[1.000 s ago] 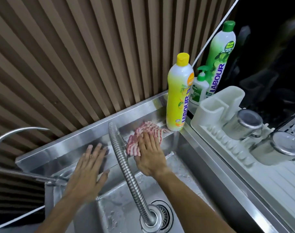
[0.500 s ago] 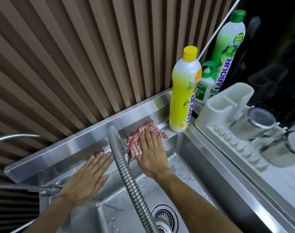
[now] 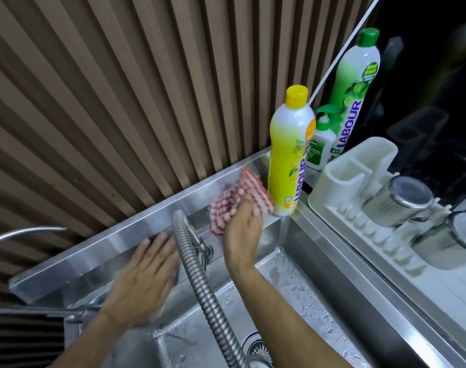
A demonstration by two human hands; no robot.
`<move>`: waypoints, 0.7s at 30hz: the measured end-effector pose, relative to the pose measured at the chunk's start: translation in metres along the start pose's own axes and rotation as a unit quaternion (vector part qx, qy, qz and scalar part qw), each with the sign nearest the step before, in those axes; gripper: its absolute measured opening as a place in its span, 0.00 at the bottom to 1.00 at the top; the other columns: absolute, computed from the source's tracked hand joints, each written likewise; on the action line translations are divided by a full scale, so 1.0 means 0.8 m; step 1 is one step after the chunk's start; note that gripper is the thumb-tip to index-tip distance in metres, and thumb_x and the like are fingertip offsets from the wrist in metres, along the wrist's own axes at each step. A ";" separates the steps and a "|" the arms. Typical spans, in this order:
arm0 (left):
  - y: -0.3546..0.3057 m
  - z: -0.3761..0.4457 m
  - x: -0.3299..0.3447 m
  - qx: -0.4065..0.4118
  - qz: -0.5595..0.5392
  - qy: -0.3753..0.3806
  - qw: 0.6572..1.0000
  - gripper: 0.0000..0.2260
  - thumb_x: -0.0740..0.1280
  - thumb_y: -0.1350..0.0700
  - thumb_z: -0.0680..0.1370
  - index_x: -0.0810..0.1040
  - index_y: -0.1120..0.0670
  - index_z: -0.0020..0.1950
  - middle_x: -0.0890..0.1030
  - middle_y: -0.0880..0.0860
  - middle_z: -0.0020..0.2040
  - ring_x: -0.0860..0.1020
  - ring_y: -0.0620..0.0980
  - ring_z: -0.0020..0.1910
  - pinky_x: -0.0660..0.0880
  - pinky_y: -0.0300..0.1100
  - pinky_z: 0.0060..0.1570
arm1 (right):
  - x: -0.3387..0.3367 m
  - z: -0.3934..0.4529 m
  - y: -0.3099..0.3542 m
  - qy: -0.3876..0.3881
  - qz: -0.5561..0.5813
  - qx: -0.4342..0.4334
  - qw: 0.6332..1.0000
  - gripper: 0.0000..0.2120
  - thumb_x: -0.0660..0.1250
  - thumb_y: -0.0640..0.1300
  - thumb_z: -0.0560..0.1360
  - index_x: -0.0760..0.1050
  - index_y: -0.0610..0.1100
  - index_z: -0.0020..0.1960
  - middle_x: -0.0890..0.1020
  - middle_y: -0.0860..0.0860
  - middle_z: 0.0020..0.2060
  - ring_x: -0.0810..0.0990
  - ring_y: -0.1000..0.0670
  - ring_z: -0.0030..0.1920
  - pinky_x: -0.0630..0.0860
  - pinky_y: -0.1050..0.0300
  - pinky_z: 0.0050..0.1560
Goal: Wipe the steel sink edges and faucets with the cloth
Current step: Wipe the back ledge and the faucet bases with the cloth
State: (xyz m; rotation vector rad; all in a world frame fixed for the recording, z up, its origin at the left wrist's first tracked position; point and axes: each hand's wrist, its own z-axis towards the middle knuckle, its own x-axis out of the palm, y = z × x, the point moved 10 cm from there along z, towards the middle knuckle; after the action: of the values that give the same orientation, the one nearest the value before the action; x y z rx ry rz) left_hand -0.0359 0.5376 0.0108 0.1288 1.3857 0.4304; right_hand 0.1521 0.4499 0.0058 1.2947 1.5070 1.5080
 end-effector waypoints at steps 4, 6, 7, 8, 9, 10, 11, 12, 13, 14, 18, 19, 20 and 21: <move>0.027 0.056 -0.041 0.015 0.002 -0.040 0.999 0.30 0.38 0.49 0.87 0.68 0.63 0.77 0.65 0.61 0.79 0.46 0.57 0.83 0.49 0.56 0.79 | 0.069 0.001 0.004 0.205 -0.308 -0.291 0.882 0.28 0.56 0.47 0.83 0.57 0.47 0.82 0.65 0.45 0.79 0.58 0.44 0.81 0.58 0.39 0.79; 0.036 0.076 -0.039 0.058 0.036 -0.031 0.997 0.27 0.43 0.49 0.86 0.65 0.60 0.80 0.61 0.58 0.82 0.47 0.56 0.83 0.49 0.54 0.80 | 0.077 0.007 -0.019 0.224 -0.409 -0.344 0.815 0.34 0.57 0.49 0.83 0.45 0.46 0.84 0.52 0.46 0.83 0.42 0.42 0.83 0.44 0.37 0.81; 0.042 0.083 -0.029 0.079 0.057 -0.024 0.995 0.27 0.47 0.50 0.85 0.60 0.58 0.82 0.58 0.56 0.83 0.46 0.55 0.83 0.47 0.53 0.81 | 0.081 0.001 -0.025 0.235 -0.440 -0.366 0.786 0.34 0.55 0.52 0.84 0.44 0.46 0.84 0.52 0.45 0.83 0.43 0.41 0.83 0.42 0.36 0.81; 0.046 0.087 -0.022 0.098 0.061 -0.019 0.993 0.29 0.51 0.50 0.83 0.56 0.57 0.83 0.53 0.55 0.84 0.45 0.54 0.83 0.45 0.52 0.82 | 0.083 -0.005 -0.031 0.248 -0.461 -0.381 0.762 0.34 0.52 0.56 0.84 0.45 0.45 0.84 0.53 0.44 0.83 0.46 0.40 0.83 0.42 0.37 0.81; 0.049 0.088 -0.016 0.112 0.062 -0.012 0.992 0.30 0.52 0.50 0.82 0.53 0.56 0.84 0.49 0.53 0.85 0.45 0.54 0.84 0.43 0.51 0.82 | 0.083 -0.002 -0.035 0.248 -0.471 -0.385 0.754 0.34 0.50 0.58 0.83 0.47 0.44 0.84 0.57 0.43 0.82 0.50 0.39 0.82 0.42 0.37 0.81; 0.051 0.090 -0.013 0.127 0.070 -0.009 0.989 0.30 0.53 0.50 0.82 0.51 0.55 0.84 0.47 0.52 0.85 0.45 0.53 0.84 0.41 0.50 0.82 | 0.077 0.012 -0.031 0.222 -0.474 -0.379 0.763 0.35 0.49 0.58 0.82 0.50 0.42 0.83 0.60 0.41 0.80 0.54 0.37 0.81 0.43 0.37 0.81; 0.051 0.090 -0.012 0.138 0.072 -0.016 0.988 0.30 0.53 0.50 0.83 0.51 0.55 0.84 0.46 0.52 0.85 0.45 0.54 0.84 0.41 0.50 0.82 | 0.067 0.034 -0.019 0.175 -0.468 -0.352 0.792 0.36 0.49 0.57 0.80 0.52 0.41 0.83 0.62 0.39 0.79 0.56 0.36 0.80 0.44 0.37 0.81; 0.051 0.090 -0.010 0.142 0.072 -0.015 0.987 0.29 0.52 0.50 0.83 0.52 0.54 0.84 0.47 0.51 0.85 0.46 0.54 0.84 0.41 0.51 0.81 | 0.052 0.059 -0.009 0.110 -0.447 -0.302 0.835 0.37 0.50 0.55 0.78 0.52 0.40 0.83 0.61 0.38 0.79 0.56 0.35 0.79 0.45 0.38 0.81; 0.050 0.088 -0.009 0.144 0.073 -0.016 0.987 0.29 0.52 0.50 0.83 0.52 0.54 0.84 0.48 0.52 0.85 0.47 0.55 0.83 0.41 0.51 0.81 | 0.038 0.078 -0.005 0.051 -0.401 -0.238 0.883 0.38 0.51 0.55 0.78 0.50 0.40 0.83 0.57 0.39 0.80 0.54 0.37 0.80 0.45 0.40 0.82; 0.048 0.089 -0.010 0.144 0.079 -0.026 0.986 0.29 0.52 0.50 0.83 0.53 0.54 0.84 0.50 0.53 0.85 0.47 0.55 0.83 0.42 0.52 0.82 | 0.032 0.084 -0.008 0.022 -0.339 -0.169 0.925 0.38 0.52 0.56 0.79 0.46 0.42 0.84 0.51 0.42 0.82 0.49 0.40 0.81 0.45 0.43 0.82; 0.047 0.091 -0.011 0.138 0.111 -0.040 0.983 0.28 0.52 0.51 0.83 0.56 0.56 0.83 0.56 0.55 0.84 0.48 0.56 0.83 0.44 0.52 0.82 | 0.076 0.014 -0.017 0.114 -0.249 -0.136 0.952 0.35 0.51 0.59 0.82 0.37 0.52 0.82 0.42 0.52 0.82 0.41 0.51 0.82 0.42 0.46 0.82; 0.047 0.091 -0.011 0.140 0.113 -0.039 0.983 0.28 0.52 0.51 0.83 0.58 0.57 0.83 0.58 0.56 0.83 0.48 0.57 0.83 0.44 0.53 0.82 | 0.081 0.004 -0.011 0.139 -0.295 -0.183 0.927 0.34 0.49 0.60 0.82 0.39 0.51 0.82 0.44 0.50 0.82 0.39 0.52 0.81 0.37 0.47 0.81; 0.046 0.090 -0.011 0.141 0.116 -0.036 0.983 0.27 0.52 0.51 0.83 0.59 0.57 0.82 0.59 0.57 0.82 0.48 0.57 0.83 0.43 0.53 0.82 | 0.082 0.010 -0.004 0.146 -0.345 -0.221 0.901 0.36 0.48 0.60 0.81 0.41 0.48 0.83 0.46 0.46 0.83 0.38 0.52 0.81 0.32 0.47 0.80; 0.046 0.090 -0.011 0.140 0.119 -0.034 0.982 0.27 0.52 0.51 0.83 0.60 0.57 0.82 0.60 0.56 0.82 0.48 0.57 0.83 0.43 0.53 0.82 | 0.081 0.027 0.005 0.127 -0.370 -0.246 0.887 0.37 0.49 0.59 0.80 0.43 0.45 0.83 0.48 0.43 0.83 0.40 0.49 0.82 0.30 0.48 0.79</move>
State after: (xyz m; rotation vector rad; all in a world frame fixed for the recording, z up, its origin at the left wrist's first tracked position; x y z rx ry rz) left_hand 0.0248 0.5795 0.0454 0.5405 1.3619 0.4223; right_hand 0.1528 0.5165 0.0197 0.1743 1.3992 1.4102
